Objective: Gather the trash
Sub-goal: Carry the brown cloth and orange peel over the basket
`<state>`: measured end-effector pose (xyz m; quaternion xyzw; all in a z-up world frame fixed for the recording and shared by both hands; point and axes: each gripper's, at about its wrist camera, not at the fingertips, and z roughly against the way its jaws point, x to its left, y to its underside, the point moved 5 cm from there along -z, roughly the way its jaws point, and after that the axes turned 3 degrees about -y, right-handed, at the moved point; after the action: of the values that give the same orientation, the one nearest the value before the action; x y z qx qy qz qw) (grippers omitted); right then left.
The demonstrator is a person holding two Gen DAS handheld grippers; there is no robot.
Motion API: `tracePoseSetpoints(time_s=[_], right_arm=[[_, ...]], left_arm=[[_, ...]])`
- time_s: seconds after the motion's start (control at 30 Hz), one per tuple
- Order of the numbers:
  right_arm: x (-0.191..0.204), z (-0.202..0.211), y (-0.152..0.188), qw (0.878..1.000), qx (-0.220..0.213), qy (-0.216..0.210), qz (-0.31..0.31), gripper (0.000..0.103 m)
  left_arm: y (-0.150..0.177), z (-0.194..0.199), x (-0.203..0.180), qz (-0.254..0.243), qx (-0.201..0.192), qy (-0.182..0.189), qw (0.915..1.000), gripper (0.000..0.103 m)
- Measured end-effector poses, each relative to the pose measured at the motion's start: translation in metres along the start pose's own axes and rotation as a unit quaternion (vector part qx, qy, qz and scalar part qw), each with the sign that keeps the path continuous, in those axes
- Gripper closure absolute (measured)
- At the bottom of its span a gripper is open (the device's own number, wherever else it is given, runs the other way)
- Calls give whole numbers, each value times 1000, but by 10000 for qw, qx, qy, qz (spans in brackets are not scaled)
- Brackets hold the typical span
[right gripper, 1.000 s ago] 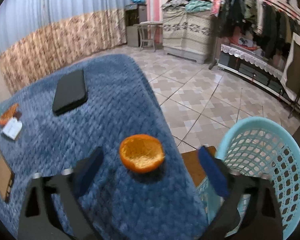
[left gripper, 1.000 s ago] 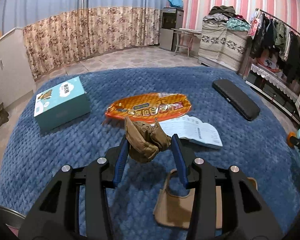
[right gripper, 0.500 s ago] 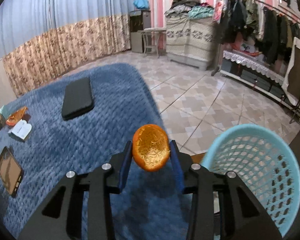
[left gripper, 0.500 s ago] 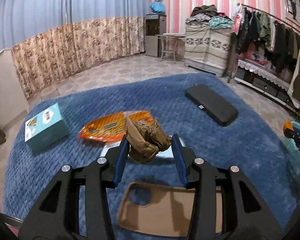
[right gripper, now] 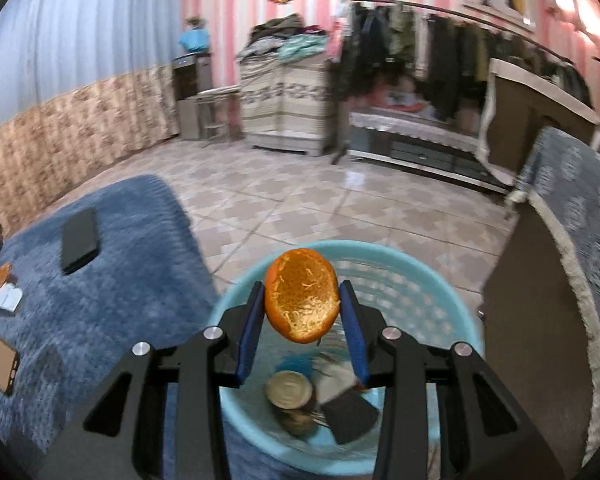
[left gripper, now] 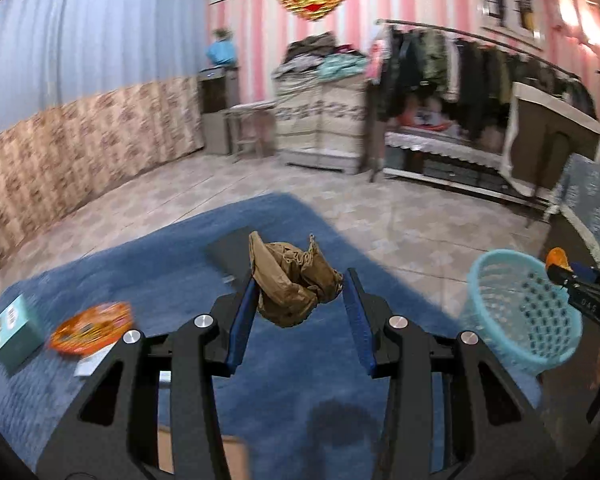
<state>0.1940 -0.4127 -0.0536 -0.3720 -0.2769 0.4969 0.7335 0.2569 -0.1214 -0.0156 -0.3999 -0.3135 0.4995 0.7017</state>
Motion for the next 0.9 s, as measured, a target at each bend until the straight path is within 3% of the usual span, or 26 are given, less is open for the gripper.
tracePoseSetpoints(time_s=[0.27, 0.6, 0.9], right_arm=[[-60, 12, -4, 9979, -117, 563, -290, 65], [-94, 5, -2, 9962, -42, 602, -626, 65], [-134, -1, 5, 9902, -29, 677, -1219, 65]], left_arm=[[-7, -10, -102, -541, -81, 630, 9965, 61], [-6, -38, -191, -613, 181, 1387, 9883, 60], [12, -68, -252, -1093, 440, 1689, 9786, 60]])
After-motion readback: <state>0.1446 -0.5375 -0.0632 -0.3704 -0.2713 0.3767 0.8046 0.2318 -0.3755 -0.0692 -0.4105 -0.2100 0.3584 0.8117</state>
